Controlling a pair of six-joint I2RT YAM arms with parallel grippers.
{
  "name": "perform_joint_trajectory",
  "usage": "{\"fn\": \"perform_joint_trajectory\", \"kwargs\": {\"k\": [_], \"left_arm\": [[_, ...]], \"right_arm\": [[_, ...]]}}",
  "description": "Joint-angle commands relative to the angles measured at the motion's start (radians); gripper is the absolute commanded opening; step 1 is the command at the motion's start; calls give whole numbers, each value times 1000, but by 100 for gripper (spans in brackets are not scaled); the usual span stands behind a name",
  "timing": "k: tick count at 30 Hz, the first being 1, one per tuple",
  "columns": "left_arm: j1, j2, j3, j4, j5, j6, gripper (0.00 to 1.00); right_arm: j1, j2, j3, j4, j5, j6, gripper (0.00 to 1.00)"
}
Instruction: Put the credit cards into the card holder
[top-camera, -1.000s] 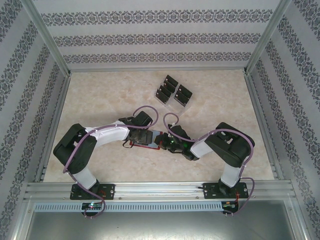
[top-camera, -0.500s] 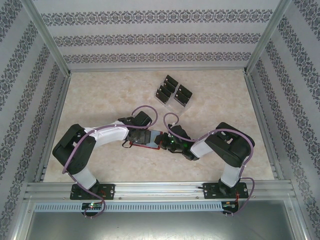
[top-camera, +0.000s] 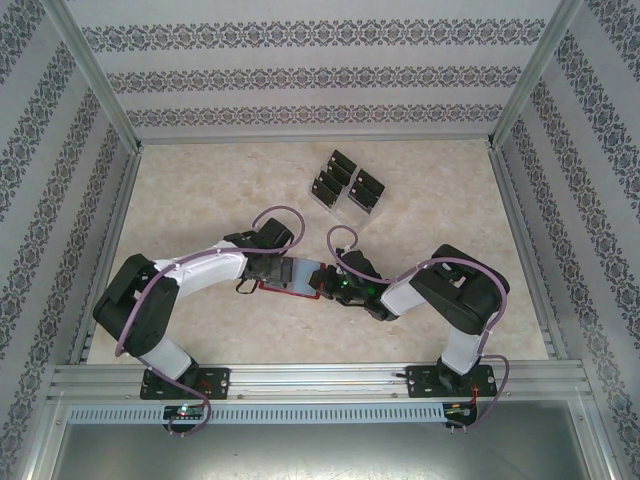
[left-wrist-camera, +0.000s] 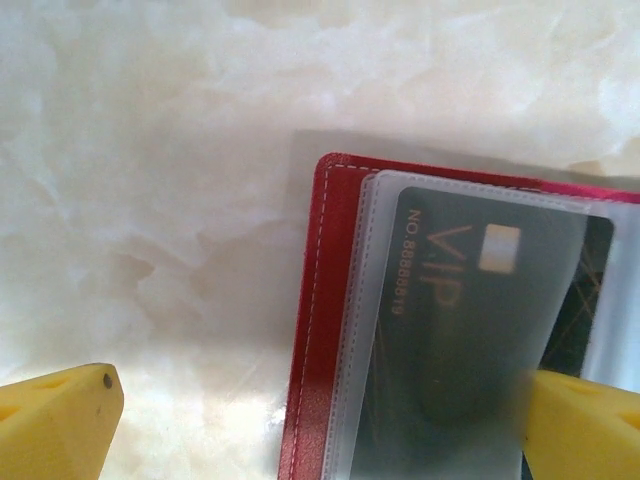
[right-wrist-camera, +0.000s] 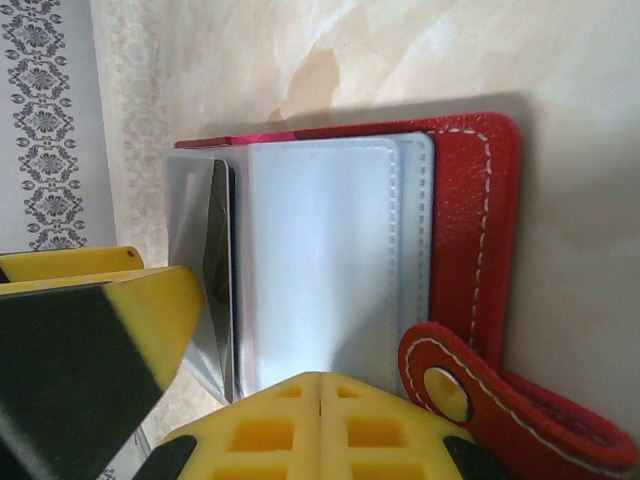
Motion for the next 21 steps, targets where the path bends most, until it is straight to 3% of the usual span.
{"fn": "perform_joint_trajectory", "kwargs": {"k": [1,21], "left_arm": [[4,-42,0,18,15,14,100],[-14,35,-7,105,75,4,100]], "right_arm": [[-17,15,-9,-32,3,-8,0],[-38,7,-7,-65,-3,-29,0]]}}
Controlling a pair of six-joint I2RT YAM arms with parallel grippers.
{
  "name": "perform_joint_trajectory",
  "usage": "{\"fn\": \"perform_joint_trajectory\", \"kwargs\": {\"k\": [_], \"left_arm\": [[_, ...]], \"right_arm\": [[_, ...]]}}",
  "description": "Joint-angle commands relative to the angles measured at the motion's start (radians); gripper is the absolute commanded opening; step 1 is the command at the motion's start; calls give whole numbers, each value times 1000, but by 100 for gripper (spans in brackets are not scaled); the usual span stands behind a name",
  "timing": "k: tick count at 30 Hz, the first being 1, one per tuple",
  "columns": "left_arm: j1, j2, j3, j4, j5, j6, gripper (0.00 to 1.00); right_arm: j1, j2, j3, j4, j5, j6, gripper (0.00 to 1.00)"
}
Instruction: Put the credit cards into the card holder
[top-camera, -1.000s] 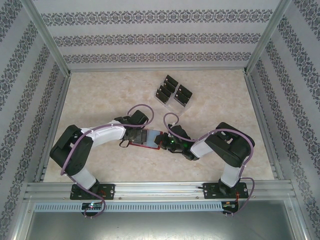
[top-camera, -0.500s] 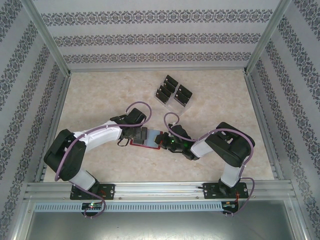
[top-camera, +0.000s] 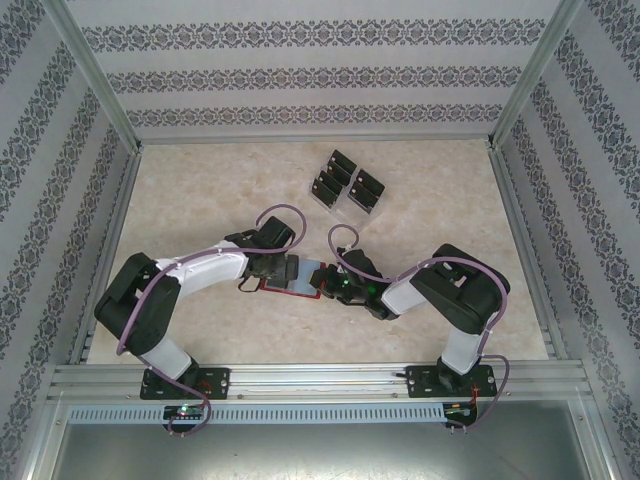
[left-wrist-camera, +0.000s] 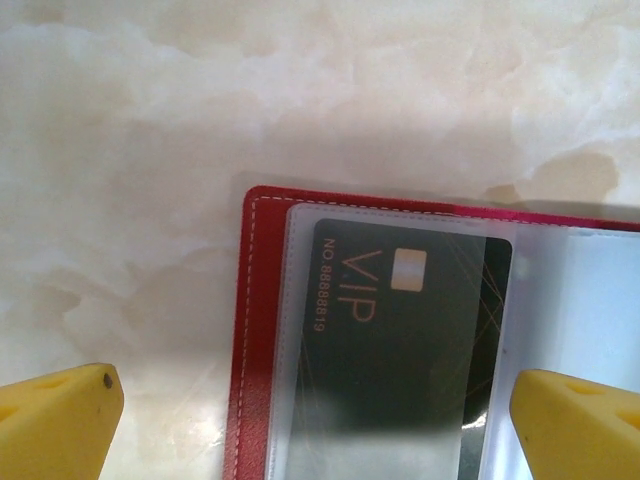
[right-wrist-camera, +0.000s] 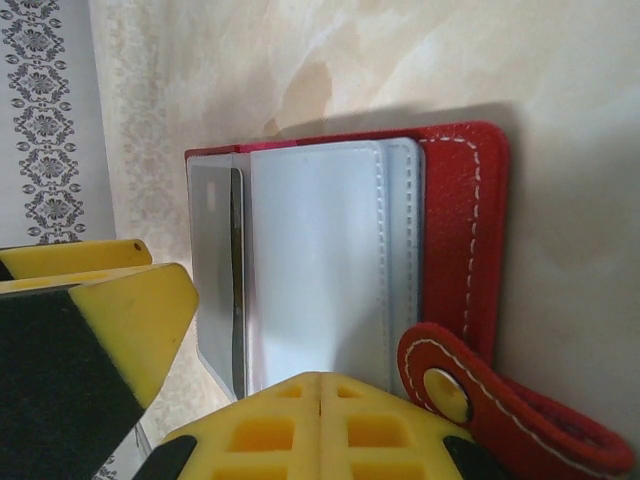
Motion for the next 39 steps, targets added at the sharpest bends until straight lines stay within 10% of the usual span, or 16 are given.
{"fn": "perform_joint_trajectory", "kwargs": {"k": [1,25,39], "left_arm": [[-13,14,-9,39,18,3,100],[-20,-36,-6,34,18,-28,100],[35,-74,-62,-23,-48,-42,100]], "right_arm": [[-27,4,-9,-60,9,-28,0],[-66,-144,85,-317,-68,-185,0],[-76,-271,285,-840,-12,-432,39]]}}
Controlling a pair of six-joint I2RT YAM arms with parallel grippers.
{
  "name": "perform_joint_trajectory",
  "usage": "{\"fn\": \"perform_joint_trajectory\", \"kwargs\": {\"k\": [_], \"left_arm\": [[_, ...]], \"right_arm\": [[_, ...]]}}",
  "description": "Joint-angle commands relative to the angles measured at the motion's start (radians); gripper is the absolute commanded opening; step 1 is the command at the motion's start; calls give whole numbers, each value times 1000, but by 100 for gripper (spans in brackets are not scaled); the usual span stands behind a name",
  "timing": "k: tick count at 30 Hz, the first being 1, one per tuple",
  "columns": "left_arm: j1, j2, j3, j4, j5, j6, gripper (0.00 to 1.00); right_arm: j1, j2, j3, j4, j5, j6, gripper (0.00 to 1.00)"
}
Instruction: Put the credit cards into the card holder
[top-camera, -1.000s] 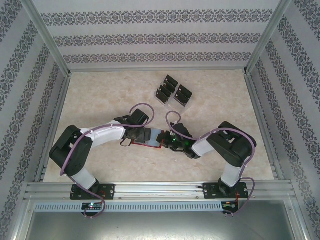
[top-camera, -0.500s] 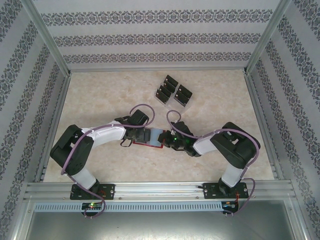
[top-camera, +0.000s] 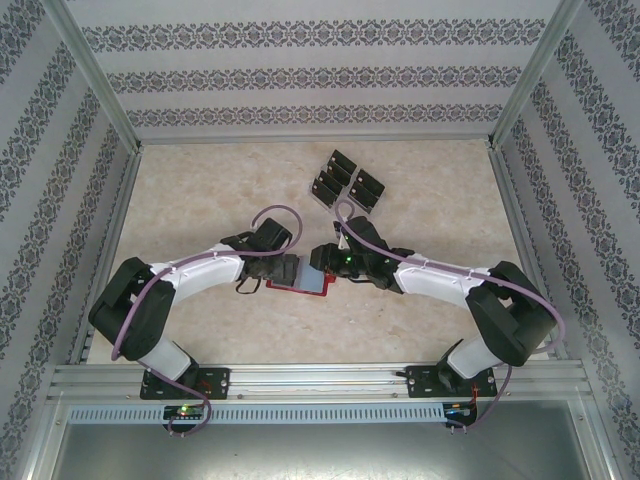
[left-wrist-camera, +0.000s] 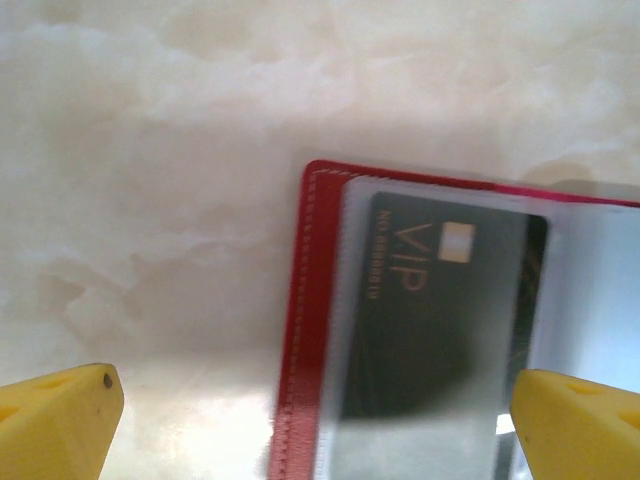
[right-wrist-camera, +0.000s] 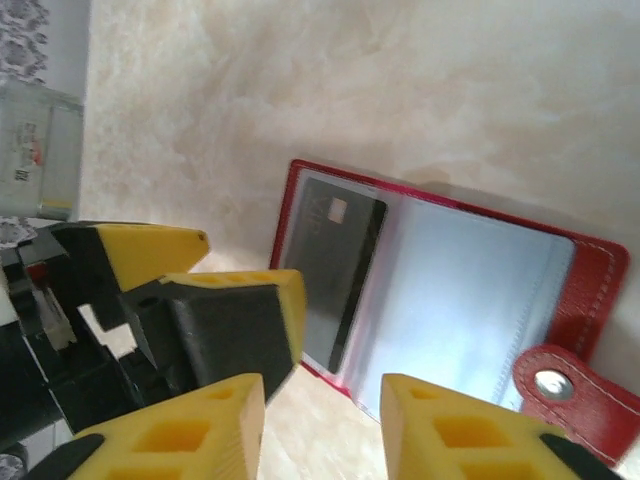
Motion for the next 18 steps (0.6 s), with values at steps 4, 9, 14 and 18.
{"fn": "perform_joint_trajectory", "kwargs": {"k": [4,9,14,18], "left_arm": [[46,-49,-51,-46,-47,0,100],[60,-56,-85,-42,-46,7,100],[60,-45,-112,-22,-30,4,100],[61,-42,-133,-8,-13,-2,100]], "right_arm": [[-8,41,33,-135,-7,-64,40],[18,70,53,-136,-9,-63,40],[34,106,80,-145,-4,-58,40],[38,137,99,-162,5,-59,40]]}}
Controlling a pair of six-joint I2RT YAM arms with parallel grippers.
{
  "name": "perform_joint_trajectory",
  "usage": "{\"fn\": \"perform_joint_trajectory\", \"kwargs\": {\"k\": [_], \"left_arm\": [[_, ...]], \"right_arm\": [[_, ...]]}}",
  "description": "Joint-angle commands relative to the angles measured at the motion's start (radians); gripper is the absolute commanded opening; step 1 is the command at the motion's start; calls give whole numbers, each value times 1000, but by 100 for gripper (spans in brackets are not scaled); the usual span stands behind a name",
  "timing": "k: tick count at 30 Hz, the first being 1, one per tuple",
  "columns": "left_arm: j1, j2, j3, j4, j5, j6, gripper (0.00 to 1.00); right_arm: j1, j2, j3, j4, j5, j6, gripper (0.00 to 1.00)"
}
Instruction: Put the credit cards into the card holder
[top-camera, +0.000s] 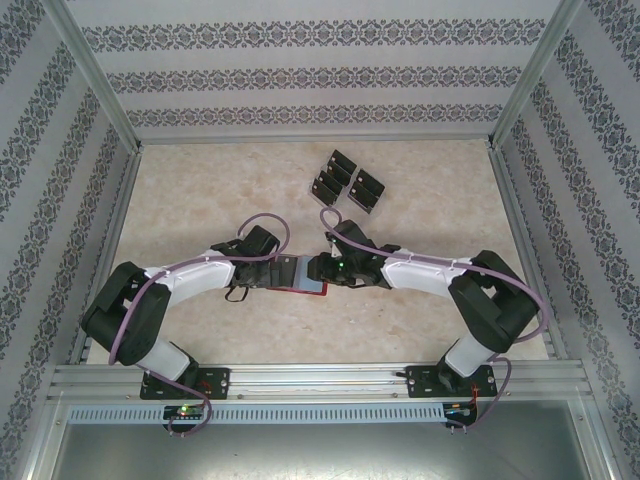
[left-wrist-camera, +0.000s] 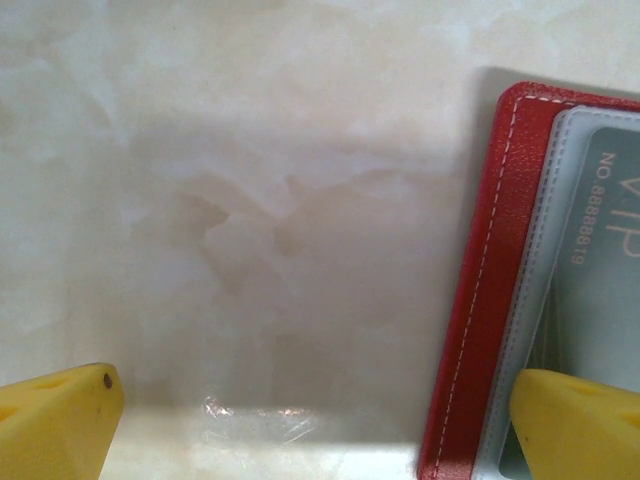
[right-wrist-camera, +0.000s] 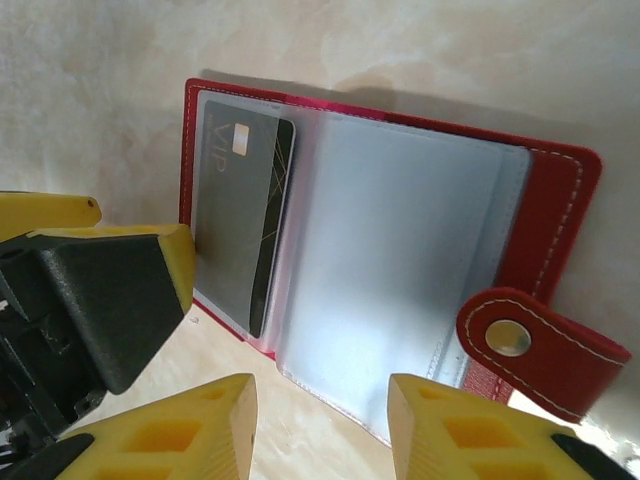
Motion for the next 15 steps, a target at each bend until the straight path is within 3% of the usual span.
{"fn": "perform_joint_trajectory", "kwargs": {"k": [1,15], "left_arm": [[11,-2,-34,-4,8,-4,100],[10,-4,-59,39,44,-22,100]], "right_arm": [[9,32,32,-30,7,-12,40],[21,171,115,-43,-16,-23,42]]}}
